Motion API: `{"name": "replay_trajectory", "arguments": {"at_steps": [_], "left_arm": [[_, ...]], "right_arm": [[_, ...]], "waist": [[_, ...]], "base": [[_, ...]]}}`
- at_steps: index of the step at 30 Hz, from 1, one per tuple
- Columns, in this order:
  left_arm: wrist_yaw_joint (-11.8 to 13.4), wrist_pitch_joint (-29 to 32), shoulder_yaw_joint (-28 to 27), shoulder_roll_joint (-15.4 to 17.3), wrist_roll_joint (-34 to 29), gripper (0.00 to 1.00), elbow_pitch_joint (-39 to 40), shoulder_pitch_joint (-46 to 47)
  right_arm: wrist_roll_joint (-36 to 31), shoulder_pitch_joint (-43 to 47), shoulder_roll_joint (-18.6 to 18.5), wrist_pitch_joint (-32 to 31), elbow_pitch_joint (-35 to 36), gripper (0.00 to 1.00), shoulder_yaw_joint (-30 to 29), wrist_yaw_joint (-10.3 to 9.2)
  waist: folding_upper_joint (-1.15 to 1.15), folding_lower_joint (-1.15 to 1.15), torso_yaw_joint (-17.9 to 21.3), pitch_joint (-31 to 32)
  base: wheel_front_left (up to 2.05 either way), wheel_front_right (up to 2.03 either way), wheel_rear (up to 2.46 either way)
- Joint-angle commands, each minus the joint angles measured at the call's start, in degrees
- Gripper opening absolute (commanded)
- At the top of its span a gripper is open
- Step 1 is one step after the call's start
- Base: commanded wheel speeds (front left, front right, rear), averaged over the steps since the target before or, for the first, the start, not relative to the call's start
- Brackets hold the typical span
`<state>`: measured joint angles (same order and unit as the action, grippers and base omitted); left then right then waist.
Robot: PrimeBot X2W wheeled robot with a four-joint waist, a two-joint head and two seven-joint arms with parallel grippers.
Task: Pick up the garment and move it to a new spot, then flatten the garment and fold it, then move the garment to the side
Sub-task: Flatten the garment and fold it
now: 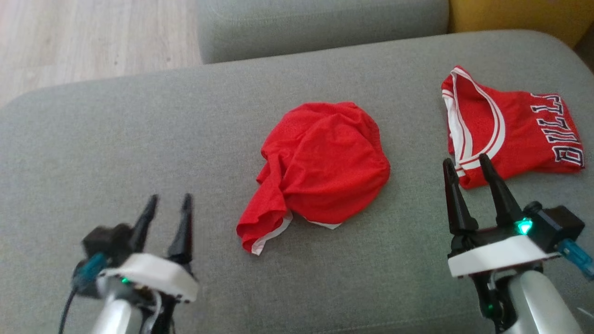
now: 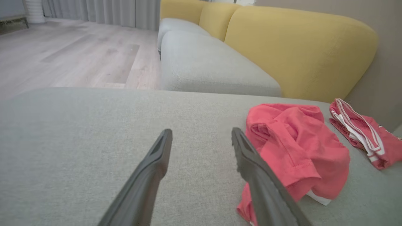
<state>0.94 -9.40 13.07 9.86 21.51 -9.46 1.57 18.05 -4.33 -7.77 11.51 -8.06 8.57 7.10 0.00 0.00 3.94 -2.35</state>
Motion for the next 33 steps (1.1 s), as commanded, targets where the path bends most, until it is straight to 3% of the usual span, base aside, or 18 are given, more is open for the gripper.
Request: {"name": "replay_trajectory", "arguments": {"at_steps": [1, 5, 11, 17, 23, 24, 25, 26, 27, 33], "left_arm": [[-0.7, 1.9, -0.4, 0.1, 0.2, 1.0, 2.1, 4.3], [-4.4, 8.2, 4.6, -0.1, 0.7, 1.0, 2.6, 6.6], [-5.9, 16.0, 9.1, -0.5, 1.6, 1.0, 2.7, 8.3], [-4.3, 24.8, 11.5, -0.1, 0.2, 1.0, -1.9, 11.3], [-2.5, 26.3, 12.0, 0.2, -2.0, 1.0, -6.2, 14.7], [-2.0, 25.8, 11.8, 0.3, -2.4, 0.95, -6.7, 15.1], [-1.8, 24.9, 11.6, 0.5, -2.7, 0.47, -6.9, 15.3], [-1.6, 23.9, 11.1, 0.4, -2.3, 0.1, -6.8, 15.4], [-1.7, 23.2, 10.5, 0.3, -1.5, 0.0, -6.5, 15.3], [-3.1, 20.6, 5.1, 1.7, 4.4, 0.0, -3.0, 14.5]], "right_arm": [[-0.4, -3.8, -0.4, 0.1, 2.4, 1.0, 1.3, 0.39], [-0.4, -4.7, -0.3, 0.2, 2.3, 1.0, 1.6, 0.39], [-0.3, -5.5, -0.3, 0.3, 2.2, 1.0, 1.8, 0.39], [-0.1, -6.5, 0.1, 0.6, 1.7, 1.0, 2.7, 0.39], [0.3, -7.2, 0.5, 1.0, 0.9, 1.0, 3.4, 0.39], [0.3, -7.2, 0.5, 1.1, 0.7, 1.0, 3.5, 0.39], [0.3, -7.2, 0.5, 1.2, 0.6, 1.0, 3.5, 0.39], [0.4, -7.2, 0.5, 1.2, 0.5, 1.0, 3.5, 0.39], [0.4, -7.2, 0.5, 1.3, 0.4, 1.0, 3.4, 0.39], [0.4, -7.0, 0.4, 1.6, 0.1, 1.0, 2.9, 0.39]], "waist": [[0.0, 0.0, 0.4, -1.0], [0.0, 0.0, 1.1, -1.4], [0.0, 0.0, 2.0, -2.2], [0.0, 0.0, 3.4, -3.3], [0.0, 0.0, 4.8, -4.1], [0.0, 0.0, 4.9, -4.1], [0.0, 0.0, 5.0, -4.1], [0.0, 0.0, 5.1, -4.1], [0.0, 0.0, 5.1, -4.1], [0.0, 0.0, 4.7, -3.8]], "base": [[0.0, 0.0, 0.0], [0.0, 0.0, 0.0], [0.0, 0.0, 0.0], [0.0, 0.0, 0.0], [0.0, 0.0, 0.0], [0.0, 0.0, 0.0], [0.0, 0.0, 0.0], [0.0, 0.0, 0.0], [0.0, 0.0, 0.0], [0.0, 0.0, 0.0]]}}
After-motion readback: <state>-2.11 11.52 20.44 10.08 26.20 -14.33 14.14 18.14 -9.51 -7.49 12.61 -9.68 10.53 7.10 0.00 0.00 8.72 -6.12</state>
